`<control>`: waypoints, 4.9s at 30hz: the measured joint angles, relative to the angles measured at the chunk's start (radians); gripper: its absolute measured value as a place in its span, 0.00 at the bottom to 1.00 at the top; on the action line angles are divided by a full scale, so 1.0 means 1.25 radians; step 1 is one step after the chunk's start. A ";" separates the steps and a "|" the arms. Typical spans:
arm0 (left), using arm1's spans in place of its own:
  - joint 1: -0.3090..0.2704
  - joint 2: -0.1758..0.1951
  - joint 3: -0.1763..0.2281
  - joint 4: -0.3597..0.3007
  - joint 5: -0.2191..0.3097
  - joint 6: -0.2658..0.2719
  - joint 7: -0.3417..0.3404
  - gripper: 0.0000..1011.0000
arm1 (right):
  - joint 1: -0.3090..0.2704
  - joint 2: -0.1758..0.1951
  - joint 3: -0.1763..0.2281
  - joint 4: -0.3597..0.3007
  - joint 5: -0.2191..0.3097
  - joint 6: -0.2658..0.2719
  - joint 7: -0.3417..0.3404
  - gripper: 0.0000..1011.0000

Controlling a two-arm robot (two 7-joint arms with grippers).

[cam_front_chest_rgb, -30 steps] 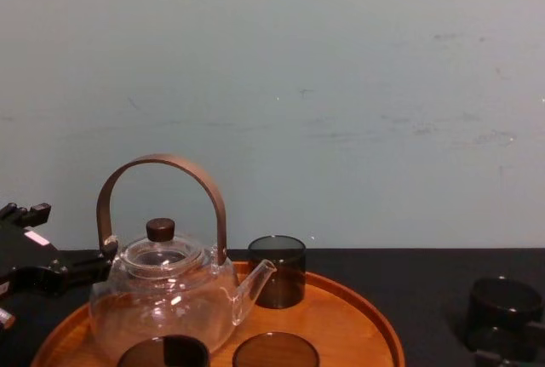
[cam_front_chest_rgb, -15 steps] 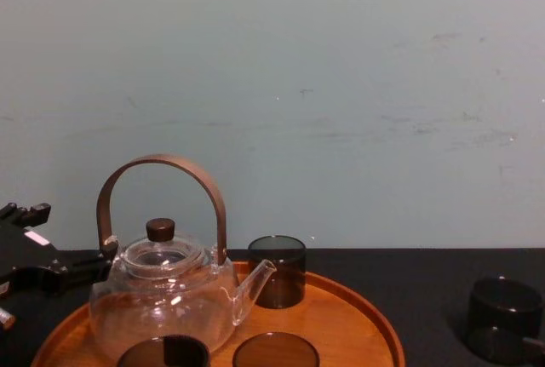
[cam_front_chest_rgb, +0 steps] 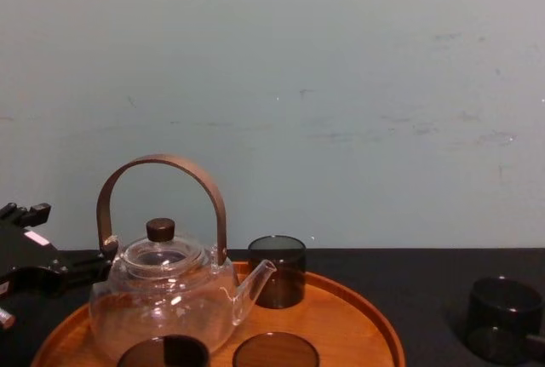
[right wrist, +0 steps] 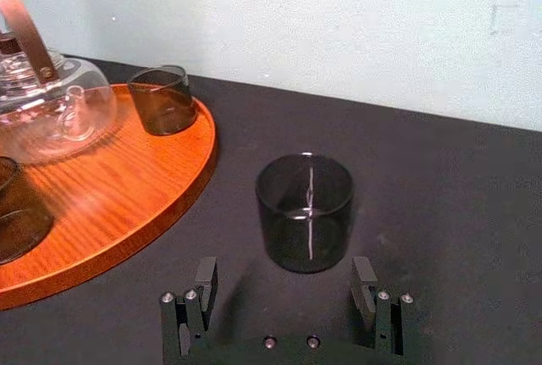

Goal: Pick up the glass from the table and place it on the tray.

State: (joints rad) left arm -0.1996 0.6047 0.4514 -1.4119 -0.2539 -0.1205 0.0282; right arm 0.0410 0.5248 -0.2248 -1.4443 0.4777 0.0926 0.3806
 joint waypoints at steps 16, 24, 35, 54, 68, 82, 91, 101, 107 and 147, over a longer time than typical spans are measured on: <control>0.000 0.000 0.000 0.000 0.000 0.000 0.000 0.99 | 0.118 -0.036 -0.025 0.137 -0.042 -0.022 0.033 0.99; 0.000 0.000 0.000 0.000 0.000 0.000 0.000 0.99 | 0.175 -0.058 -0.039 0.225 -0.049 -0.044 0.066 0.99; 0.000 0.000 0.000 0.000 0.000 0.000 0.000 0.99 | 0.245 -0.083 -0.054 0.332 -0.058 -0.077 0.107 0.99; 0.000 0.000 0.000 0.000 0.000 0.000 0.000 0.99 | 0.342 -0.119 -0.077 0.474 -0.093 -0.139 0.150 0.99; 0.000 0.000 0.000 0.000 0.000 0.000 0.000 0.99 | 0.335 -0.116 -0.077 0.461 -0.092 -0.134 0.146 0.99; 0.000 0.000 0.000 0.000 0.000 0.000 0.000 0.99 | 0.333 -0.114 -0.076 0.457 -0.090 -0.131 0.144 0.99; 0.000 0.000 0.000 0.000 0.000 0.000 0.000 0.99 | 0.348 -0.121 -0.074 0.482 -0.091 -0.143 0.160 0.99; 0.000 0.000 0.000 0.000 0.000 0.000 0.000 0.99 | 0.348 -0.121 -0.073 0.483 -0.091 -0.144 0.161 0.99; 0.000 0.000 0.000 0.000 0.000 0.000 0.000 0.99 | 0.348 -0.121 -0.074 0.483 -0.092 -0.144 0.161 0.97; 0.000 0.000 0.000 0.000 0.000 0.000 0.000 0.99 | 0.334 -0.106 -0.091 0.395 -0.090 -0.111 0.182 0.90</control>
State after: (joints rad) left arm -0.1995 0.6047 0.4514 -1.4120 -0.2539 -0.1205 0.0283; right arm 0.4589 0.3922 -0.3381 -0.9510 0.3658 -0.0466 0.6077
